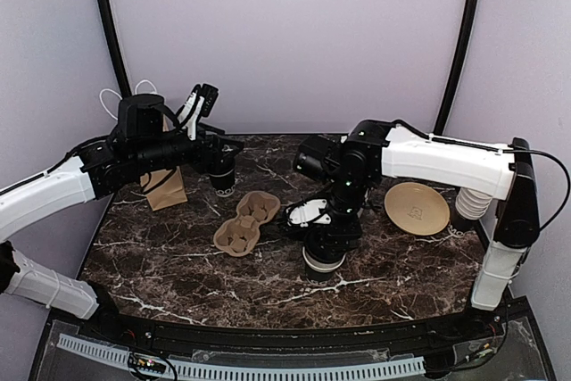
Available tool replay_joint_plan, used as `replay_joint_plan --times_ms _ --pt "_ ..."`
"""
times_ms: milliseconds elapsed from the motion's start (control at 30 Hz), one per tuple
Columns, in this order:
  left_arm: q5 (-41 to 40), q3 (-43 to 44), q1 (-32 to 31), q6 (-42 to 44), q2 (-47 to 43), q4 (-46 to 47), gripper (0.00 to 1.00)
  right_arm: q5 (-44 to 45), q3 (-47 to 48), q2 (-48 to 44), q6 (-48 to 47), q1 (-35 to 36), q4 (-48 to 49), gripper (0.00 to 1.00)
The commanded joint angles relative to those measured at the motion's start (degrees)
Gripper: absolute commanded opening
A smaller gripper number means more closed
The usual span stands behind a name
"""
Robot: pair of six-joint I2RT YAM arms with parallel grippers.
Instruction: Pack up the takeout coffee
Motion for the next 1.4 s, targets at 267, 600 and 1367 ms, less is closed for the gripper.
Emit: replay_joint_plan --times_ms 267,600,1367 --pt "1.14 -1.81 -0.11 -0.55 -0.78 2.50 0.69 -0.53 0.93 1.72 -0.16 1.63 -0.93 0.73" --pt "0.86 -2.88 -0.13 -0.35 -1.29 2.51 0.69 0.00 1.94 2.67 -0.02 2.35 -0.84 0.82" --pt "10.52 -1.00 -1.18 -9.07 6.73 0.51 0.64 -7.26 -3.38 -14.07 2.45 -4.55 2.32 0.84"
